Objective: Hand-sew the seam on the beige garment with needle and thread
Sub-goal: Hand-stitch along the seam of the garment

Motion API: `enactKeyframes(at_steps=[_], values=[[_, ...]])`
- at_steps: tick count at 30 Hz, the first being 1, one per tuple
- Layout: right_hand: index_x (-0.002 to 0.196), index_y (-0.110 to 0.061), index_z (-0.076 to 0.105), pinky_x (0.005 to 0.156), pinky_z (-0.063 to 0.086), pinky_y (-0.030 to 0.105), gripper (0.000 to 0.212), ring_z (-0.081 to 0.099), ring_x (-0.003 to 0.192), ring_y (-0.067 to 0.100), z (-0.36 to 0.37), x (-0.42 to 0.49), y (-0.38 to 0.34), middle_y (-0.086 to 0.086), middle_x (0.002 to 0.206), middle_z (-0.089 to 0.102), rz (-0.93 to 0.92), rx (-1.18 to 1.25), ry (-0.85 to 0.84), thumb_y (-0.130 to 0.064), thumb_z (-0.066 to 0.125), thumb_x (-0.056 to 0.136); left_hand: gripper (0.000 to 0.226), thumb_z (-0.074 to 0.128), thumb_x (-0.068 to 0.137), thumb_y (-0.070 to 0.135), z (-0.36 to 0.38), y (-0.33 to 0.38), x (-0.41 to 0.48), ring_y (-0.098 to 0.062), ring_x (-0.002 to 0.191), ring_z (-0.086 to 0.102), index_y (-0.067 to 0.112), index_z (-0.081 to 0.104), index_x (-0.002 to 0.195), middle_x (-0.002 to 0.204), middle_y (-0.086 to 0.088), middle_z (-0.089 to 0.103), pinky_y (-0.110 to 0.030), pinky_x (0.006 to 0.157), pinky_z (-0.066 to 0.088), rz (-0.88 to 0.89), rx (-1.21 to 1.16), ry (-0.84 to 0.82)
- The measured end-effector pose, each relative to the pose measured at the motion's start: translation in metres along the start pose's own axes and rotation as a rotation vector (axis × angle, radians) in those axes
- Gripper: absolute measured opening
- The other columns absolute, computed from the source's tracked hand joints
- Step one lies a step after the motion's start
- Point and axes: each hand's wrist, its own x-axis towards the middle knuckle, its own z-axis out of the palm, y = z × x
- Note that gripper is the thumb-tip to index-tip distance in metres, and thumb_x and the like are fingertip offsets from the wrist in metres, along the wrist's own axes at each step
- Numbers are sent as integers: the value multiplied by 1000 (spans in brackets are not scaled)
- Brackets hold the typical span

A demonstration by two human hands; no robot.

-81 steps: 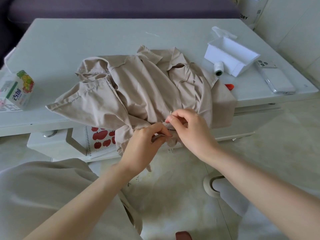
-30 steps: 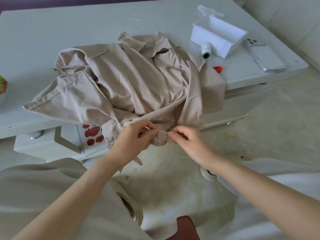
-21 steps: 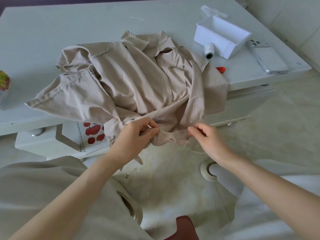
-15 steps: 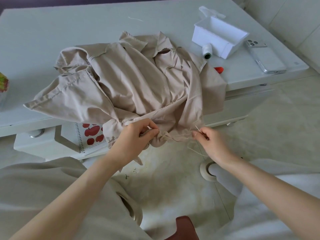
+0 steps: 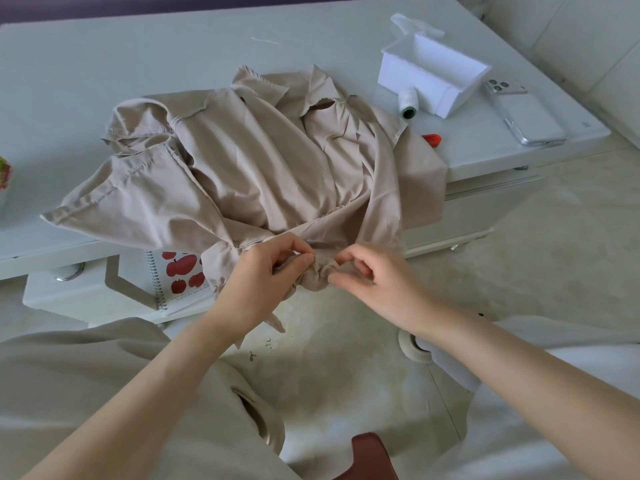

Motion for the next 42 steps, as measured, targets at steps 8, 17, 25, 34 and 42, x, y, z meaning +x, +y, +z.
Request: enactKeyframes(at_steps=[8,17,25,34,42], values=[[63,-32,50,52,27,20,31,37,50,6,-5,5,10,-15,48,41,81,-38,-35,-21,63,89,11,55,93,14,-2,-16,4,-9,44,40,19,61,86,50,6,49,-34,44,49,94,163,79],[111,-9,64,73,31,3,26,54,92,5,-14,1,6,-5,94,61,88,-171,-47,-11,41,100,16,59,91,15,-8,-20,3,-10,49,54,25,59,79,66,12,60,-29,56,51,138,308,60],[104,-10,63,62,37,8,15,53,63,-4,-9,18,-17,-5,77,69,27,-44,-20,-10,49,97,16,57,93,12,-7,-17,-2,-6,44,43,24,59,83,57,14,55,-23,48,43,161,237,-54],[87,-17,66,61,37,10,10,51,64,-5,-4,27,-23,-19,67,55,52,-143,-181,-17,58,92,18,54,95,12,-11,-12,-2,-5,47,37,24,57,81,55,11,47,-25,42,43,150,105,-89],[80,-26,61,62,35,10,14,50,66,-12,-8,26,-23,-19,67,56,59,-79,-214,-17,59,91,15,54,94,13,-12,-11,0,-9,52,40,23,58,83,65,-6,51,-28,48,44,135,110,-66]])
